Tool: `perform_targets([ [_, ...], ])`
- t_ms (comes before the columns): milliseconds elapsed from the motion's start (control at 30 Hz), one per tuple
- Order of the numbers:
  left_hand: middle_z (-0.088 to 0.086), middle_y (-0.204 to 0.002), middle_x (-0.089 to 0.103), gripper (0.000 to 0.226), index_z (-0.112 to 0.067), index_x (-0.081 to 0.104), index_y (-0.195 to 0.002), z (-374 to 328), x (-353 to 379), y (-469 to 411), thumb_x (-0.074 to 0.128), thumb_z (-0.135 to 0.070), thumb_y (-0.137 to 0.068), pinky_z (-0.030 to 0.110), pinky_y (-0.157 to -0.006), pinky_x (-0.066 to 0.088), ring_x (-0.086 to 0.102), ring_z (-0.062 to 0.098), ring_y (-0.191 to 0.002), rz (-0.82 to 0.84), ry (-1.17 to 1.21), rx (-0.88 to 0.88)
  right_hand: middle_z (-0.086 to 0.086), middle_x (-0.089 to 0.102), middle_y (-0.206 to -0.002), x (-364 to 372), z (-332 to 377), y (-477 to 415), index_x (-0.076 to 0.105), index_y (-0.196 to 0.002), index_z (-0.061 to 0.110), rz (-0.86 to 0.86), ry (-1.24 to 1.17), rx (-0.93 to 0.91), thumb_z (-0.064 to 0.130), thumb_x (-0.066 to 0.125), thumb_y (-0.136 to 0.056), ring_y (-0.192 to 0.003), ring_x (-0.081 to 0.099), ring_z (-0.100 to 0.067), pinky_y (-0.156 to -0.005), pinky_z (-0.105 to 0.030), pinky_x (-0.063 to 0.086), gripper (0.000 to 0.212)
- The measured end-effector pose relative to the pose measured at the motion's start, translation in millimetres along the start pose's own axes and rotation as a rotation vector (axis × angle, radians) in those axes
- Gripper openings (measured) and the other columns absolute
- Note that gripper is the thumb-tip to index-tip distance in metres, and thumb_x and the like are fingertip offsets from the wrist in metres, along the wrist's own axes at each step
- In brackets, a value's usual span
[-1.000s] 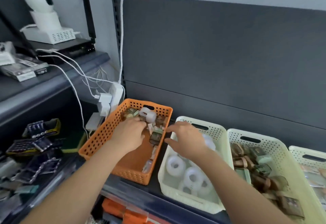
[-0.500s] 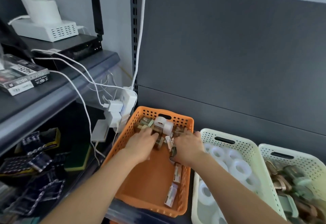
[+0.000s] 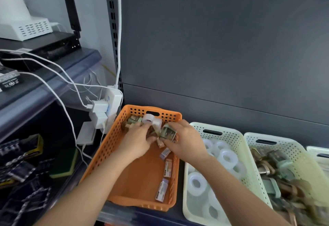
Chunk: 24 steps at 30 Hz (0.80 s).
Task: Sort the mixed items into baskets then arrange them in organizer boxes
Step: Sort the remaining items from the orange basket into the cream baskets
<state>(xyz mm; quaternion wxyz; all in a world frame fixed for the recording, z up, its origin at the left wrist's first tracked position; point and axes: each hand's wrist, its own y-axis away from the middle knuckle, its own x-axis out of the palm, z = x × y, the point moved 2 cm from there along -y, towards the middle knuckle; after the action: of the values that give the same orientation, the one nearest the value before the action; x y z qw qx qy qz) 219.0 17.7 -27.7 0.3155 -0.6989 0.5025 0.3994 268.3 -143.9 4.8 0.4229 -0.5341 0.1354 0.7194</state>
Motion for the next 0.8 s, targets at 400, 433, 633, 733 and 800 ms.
perform_targets([
  [400, -0.003, -0.134, 0.044, 0.049, -0.021, 0.043, -0.139, -161.5, 22.6, 46.4, 0.058, -0.031, -0.093, 0.024, -0.090, 0.033, 0.044, 0.016, -0.122, -0.110, 0.214, 0.245, 0.013, 0.057, -0.105, -98.5, -89.9, 108.6, 0.055, -0.114, 0.024, -0.317, -0.138, 0.204, 0.033, 0.071, -0.079, -0.091, 0.057, -0.009, -0.070, -0.025, 0.041, 0.039],
  [433, -0.003, -0.133, 0.045, 0.049, -0.021, 0.043, -0.139, -175.9, 31.1, 51.2, 0.058, -0.031, -0.093, 0.024, -0.088, 0.034, 0.047, 0.017, -0.119, -0.101, 0.213, 0.267, 0.014, 0.057, -0.103, -105.4, -100.1, 121.0, 0.055, -0.112, 0.024, -0.317, -0.127, 0.227, 0.033, 0.070, -0.079, -0.088, 0.057, -0.010, -0.069, -0.025, 0.042, 0.037],
  [633, -0.003, -0.125, 0.047, 0.052, -0.024, 0.035, -0.140, -253.7, 84.7, 75.7, 0.057, -0.032, -0.093, 0.027, -0.081, 0.039, 0.050, 0.014, -0.102, -0.041, 0.194, 0.403, 0.008, 0.059, -0.116, -140.0, -158.7, 186.2, 0.057, -0.119, 0.023, -0.297, -0.018, 0.311, 0.033, 0.066, -0.082, -0.089, 0.060, -0.011, -0.070, -0.024, 0.047, 0.039],
  [733, -0.003, -0.131, 0.044, 0.057, -0.025, 0.030, -0.142, -280.7, 110.5, 84.9, 0.059, -0.029, -0.092, 0.023, -0.077, 0.041, 0.049, 0.010, -0.094, -0.005, 0.121, 0.491, 0.005, 0.060, -0.122, -148.7, -184.8, 210.6, 0.057, -0.122, 0.021, -0.235, 0.042, 0.362, 0.025, 0.067, -0.082, -0.082, 0.061, -0.013, -0.068, -0.021, 0.045, 0.041],
  [800, 0.000, -0.143, 0.038, 0.062, -0.023, 0.027, -0.146, -291.7, 127.8, 90.1, 0.059, -0.025, -0.092, 0.029, -0.094, 0.046, 0.050, 0.016, -0.115, 0.053, 0.019, 0.537, 0.004, 0.060, -0.127, -149.6, -198.6, 223.7, 0.057, -0.126, 0.024, -0.151, 0.086, 0.397, 0.023, 0.066, -0.083, -0.095, 0.063, -0.016, -0.077, -0.024, 0.048, 0.044],
])
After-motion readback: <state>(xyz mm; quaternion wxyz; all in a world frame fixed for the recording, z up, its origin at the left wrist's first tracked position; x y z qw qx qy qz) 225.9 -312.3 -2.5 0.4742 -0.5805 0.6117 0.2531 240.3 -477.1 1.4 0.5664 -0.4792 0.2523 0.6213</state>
